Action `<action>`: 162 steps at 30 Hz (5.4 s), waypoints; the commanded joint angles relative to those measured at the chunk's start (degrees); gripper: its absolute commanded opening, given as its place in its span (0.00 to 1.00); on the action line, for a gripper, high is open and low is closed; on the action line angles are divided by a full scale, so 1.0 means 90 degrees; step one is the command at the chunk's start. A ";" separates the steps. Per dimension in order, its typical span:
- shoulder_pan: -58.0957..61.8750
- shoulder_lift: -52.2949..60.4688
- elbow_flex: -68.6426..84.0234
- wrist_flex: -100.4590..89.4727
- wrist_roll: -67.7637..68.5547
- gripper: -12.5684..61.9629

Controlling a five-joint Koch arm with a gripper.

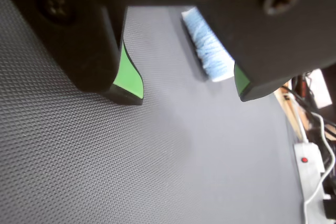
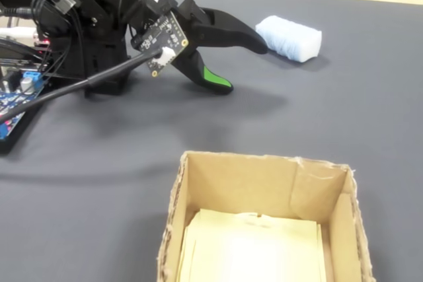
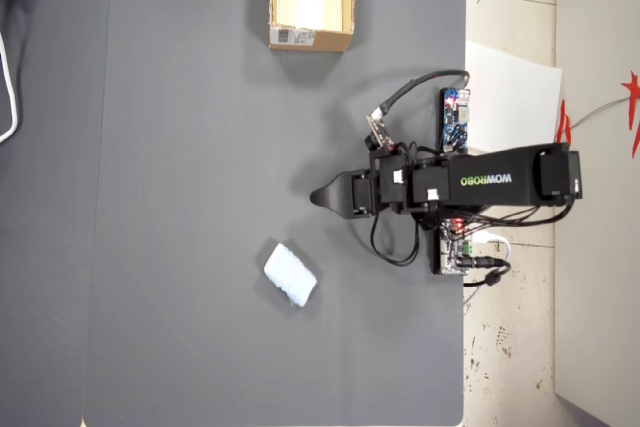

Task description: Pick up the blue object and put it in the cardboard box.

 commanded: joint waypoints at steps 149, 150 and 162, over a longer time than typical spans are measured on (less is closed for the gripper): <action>0.5000 -0.2158 -0.5625 -0.0410 -0.3125 0.24; 0.5068 -0.2295 -0.5732 -0.0410 -0.3115 0.24; 0.6162 -0.3643 -0.6289 0.0391 -0.2578 0.51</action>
